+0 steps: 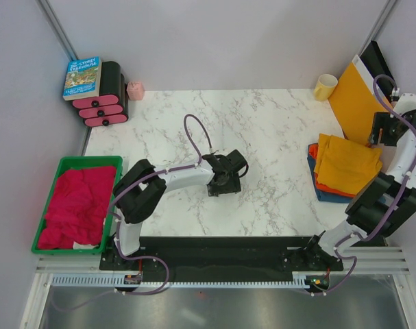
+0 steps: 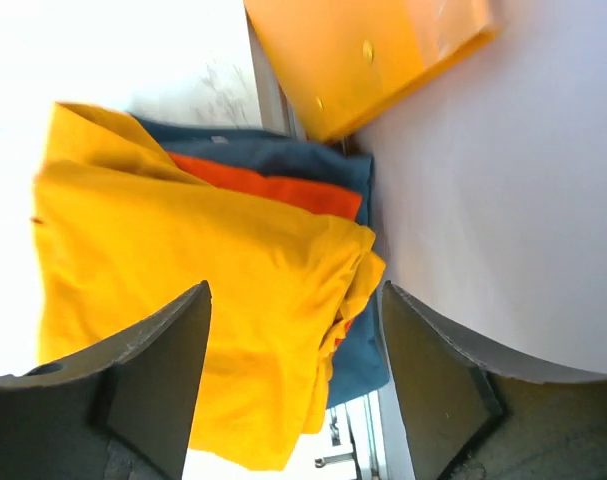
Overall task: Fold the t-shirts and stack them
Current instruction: Put the neatly folded tshirt into the corner of the board with the right arm
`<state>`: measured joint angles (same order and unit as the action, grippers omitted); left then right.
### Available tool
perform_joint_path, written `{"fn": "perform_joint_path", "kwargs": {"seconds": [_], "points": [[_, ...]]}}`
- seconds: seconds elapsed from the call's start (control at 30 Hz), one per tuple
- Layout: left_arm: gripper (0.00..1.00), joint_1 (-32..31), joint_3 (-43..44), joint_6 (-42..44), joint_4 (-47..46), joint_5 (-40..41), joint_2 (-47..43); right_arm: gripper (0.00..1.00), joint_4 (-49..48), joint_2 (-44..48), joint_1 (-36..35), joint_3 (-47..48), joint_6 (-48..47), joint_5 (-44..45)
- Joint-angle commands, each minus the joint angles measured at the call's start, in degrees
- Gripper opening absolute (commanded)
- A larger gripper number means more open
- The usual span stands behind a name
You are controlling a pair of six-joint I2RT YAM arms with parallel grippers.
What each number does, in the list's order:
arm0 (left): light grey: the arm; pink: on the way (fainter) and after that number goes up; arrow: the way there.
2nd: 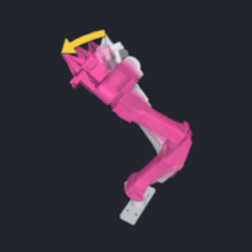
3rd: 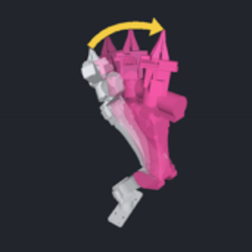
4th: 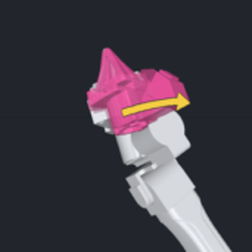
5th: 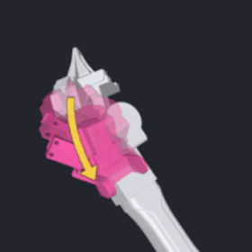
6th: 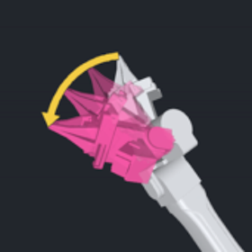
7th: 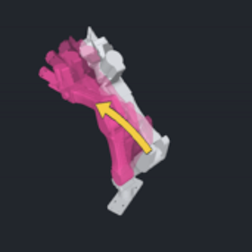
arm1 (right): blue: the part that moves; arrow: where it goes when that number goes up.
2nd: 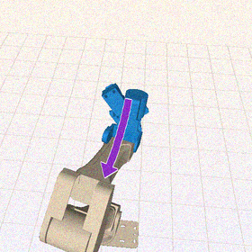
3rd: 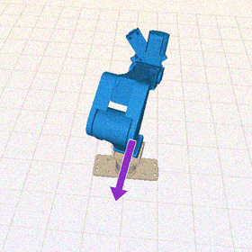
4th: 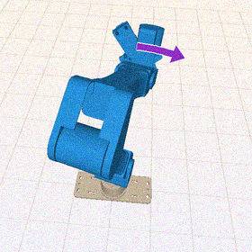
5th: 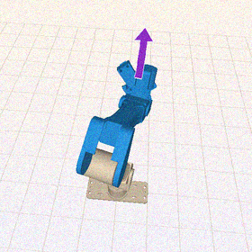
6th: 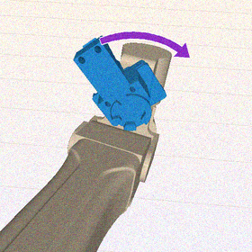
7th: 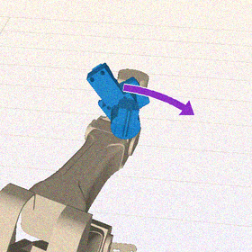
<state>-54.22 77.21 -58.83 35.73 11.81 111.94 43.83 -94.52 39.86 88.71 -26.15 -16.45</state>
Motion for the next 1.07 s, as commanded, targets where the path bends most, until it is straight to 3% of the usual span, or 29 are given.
{"fn": "perform_joint_path", "kwargs": {"seconds": [0.0,0.07,0.1,0.13,0.17,0.27,0.47,0.57,0.6,0.67,0.87,1.03], "points": [[0.76,-0.8,1.19,0.82,-0.83,-1.18,2.05,0.75,4.42,2.5,-0.83,3.58,3.47,-7.18],[0.75,-0.89,1.63,0.73,-0.83,-1.44,2.4,0.58,4.94,2.15,-0.83,2.01,3.91,-10.35],[0.75,-0.89,1.63,0.73,-0.83,-1.7,2.32,0.22,5.21,1.54,-0.83,1.13,4.35,-12.8],[0.75,-0.98,1.8,0.73,-0.83,-1.71,2.4,0.08,5.64,1.01,-0.83,-0.71,4.88,-14.3],[0.75,-0.89,1.8,0.65,-0.92,-1.71,2.23,0.0,6.26,0.48,-0.92,-1.68,4.88,-15.45],[0.75,-1.33,1.72,0.64,-1.1,-0.75,1.36,0.0,6.35,-0.14,-0.92,-6.6,4.28,-17.83],[0.75,-3.35,0.57,2.48,-1.36,2.59,-1.11,0.3,-0.5,9.34,-1.18,-14.61,3.22,-18.17],[0.75,-4.32,0.4,3.19,-1.53,3.56,-1.37,0.62,-2.87,15.14,-2.49,-16.72,2.33,-17.67],[0.75,-4.93,0.48,3.37,-1.45,3.65,-1.29,0.8,-4.18,17.33,-3.29,-16.98,3.46,-16.7],[0.75,-5.37,0.75,3.81,-1.45,4.09,-1.02,0.98,-5.94,19.19,-4.87,-18.12,5.57,-14.85],[0.75,-7.04,0.49,5.04,-1.54,4.89,-1.55,0.98,-8.68,25.78,-8.82,-20.41,7.17,-13.7],[0.75,-7.13,-1.18,6.27,-1.97,3.74,-2.51,0.98,-8.85,25.97,-12.34,-20.68,10.33,-8.79]]}}
